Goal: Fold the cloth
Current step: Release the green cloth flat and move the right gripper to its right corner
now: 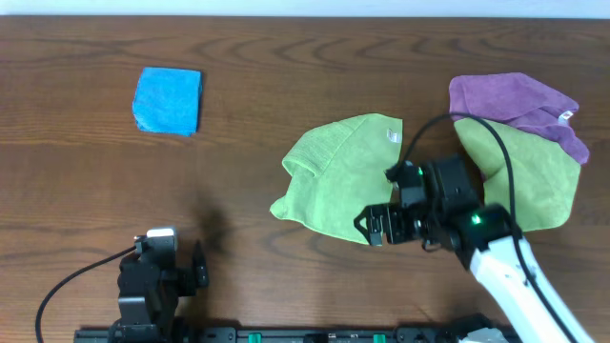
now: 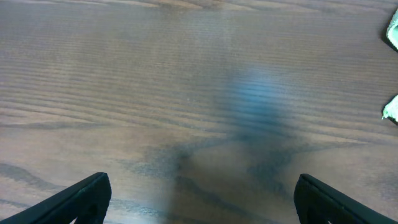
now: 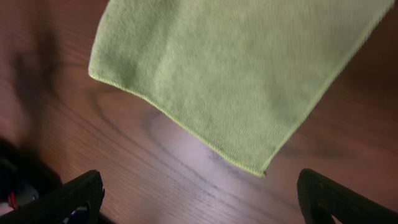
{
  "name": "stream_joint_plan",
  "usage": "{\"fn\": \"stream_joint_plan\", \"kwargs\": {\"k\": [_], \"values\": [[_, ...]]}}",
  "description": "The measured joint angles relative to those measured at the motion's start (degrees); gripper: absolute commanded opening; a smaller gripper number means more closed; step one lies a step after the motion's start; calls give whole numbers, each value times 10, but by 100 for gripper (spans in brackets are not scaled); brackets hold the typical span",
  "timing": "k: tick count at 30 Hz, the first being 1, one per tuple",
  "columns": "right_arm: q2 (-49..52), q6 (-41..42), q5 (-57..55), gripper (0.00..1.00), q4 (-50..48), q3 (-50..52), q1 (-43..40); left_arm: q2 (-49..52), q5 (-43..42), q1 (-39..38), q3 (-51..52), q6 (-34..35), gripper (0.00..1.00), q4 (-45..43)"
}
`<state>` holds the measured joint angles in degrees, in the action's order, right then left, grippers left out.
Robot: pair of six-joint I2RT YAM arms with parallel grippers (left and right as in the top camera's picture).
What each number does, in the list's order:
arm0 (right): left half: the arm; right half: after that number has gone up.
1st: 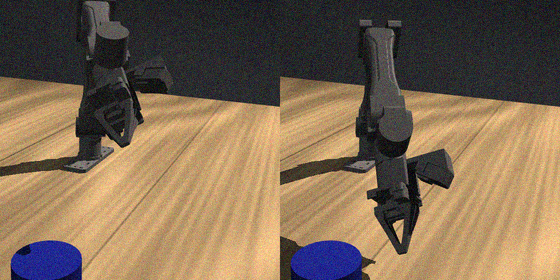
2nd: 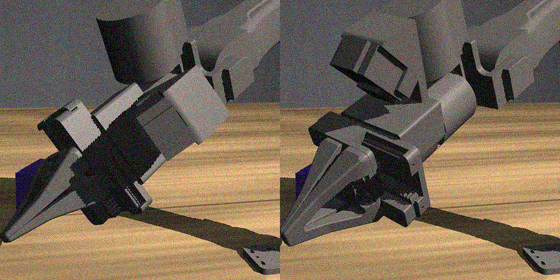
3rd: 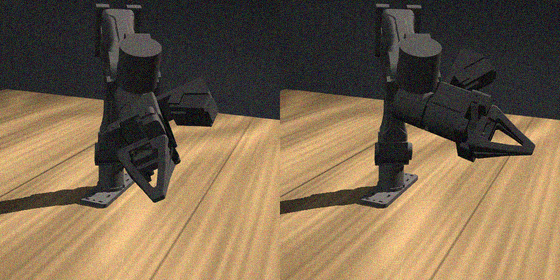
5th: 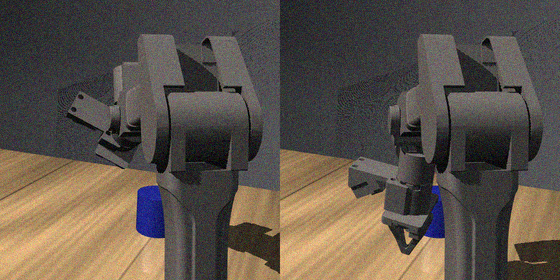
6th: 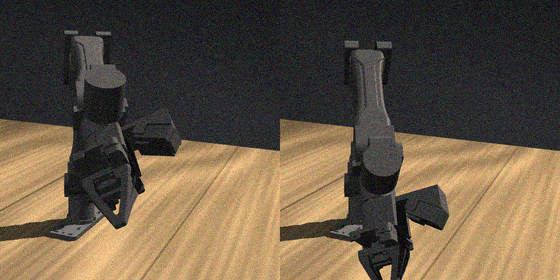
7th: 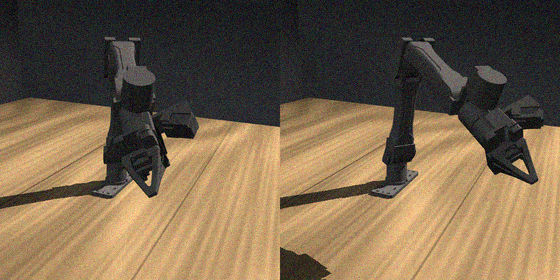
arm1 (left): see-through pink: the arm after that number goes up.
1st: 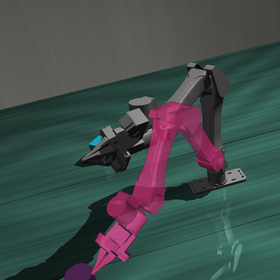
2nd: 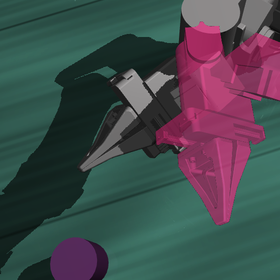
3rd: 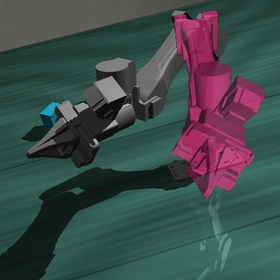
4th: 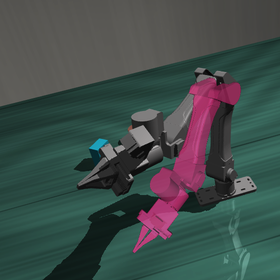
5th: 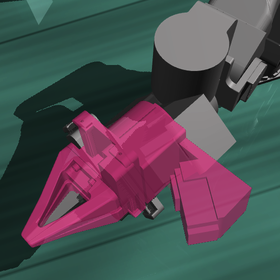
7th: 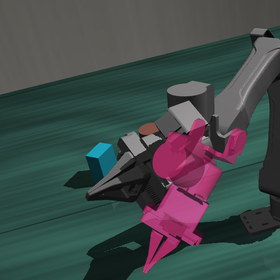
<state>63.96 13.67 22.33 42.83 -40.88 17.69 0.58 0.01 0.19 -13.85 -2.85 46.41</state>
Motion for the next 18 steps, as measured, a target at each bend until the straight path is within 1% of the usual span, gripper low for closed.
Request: {"fn": "stream_joint_plan", "kwargs": {"k": [7,15,18], "values": [[-72,52,31,99,-24,83,0,0,-7,0,0,5,95,-1],[-81,65,58,99,-26,88,0,2,-79,0,0,70,96,-30],[-81,67,60,99,-27,88,0,30,-91,0,-11,94,95,-29]]}}
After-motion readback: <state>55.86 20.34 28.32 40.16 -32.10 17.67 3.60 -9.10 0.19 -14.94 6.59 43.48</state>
